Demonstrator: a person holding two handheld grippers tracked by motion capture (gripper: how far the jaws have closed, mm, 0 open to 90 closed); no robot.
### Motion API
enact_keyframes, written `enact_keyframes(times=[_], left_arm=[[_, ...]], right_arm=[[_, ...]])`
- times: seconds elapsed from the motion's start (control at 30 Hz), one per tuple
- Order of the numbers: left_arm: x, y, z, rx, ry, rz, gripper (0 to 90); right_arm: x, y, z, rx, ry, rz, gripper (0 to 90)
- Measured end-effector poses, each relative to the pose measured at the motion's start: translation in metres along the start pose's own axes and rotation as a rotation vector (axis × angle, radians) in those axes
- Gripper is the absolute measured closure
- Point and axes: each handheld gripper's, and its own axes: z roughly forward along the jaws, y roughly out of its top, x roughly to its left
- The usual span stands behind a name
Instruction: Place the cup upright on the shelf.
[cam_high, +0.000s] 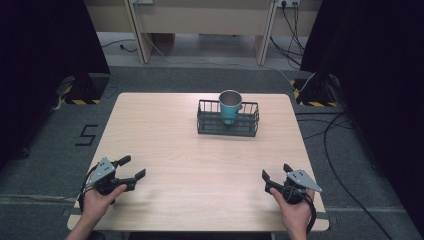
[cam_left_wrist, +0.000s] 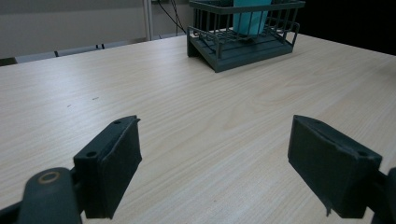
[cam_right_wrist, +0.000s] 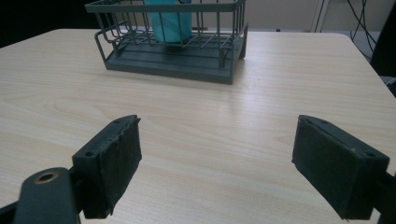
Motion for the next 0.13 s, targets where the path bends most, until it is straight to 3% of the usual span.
enact_keyframes(times=[0.13], left_arm=[[0.0001,0.0002,0.0002,-0.001,0.000,0.002,16.4]], right_arm=[[0.0020,-0.0022,0.0012,-0.015,0.013,0.004,16.3]])
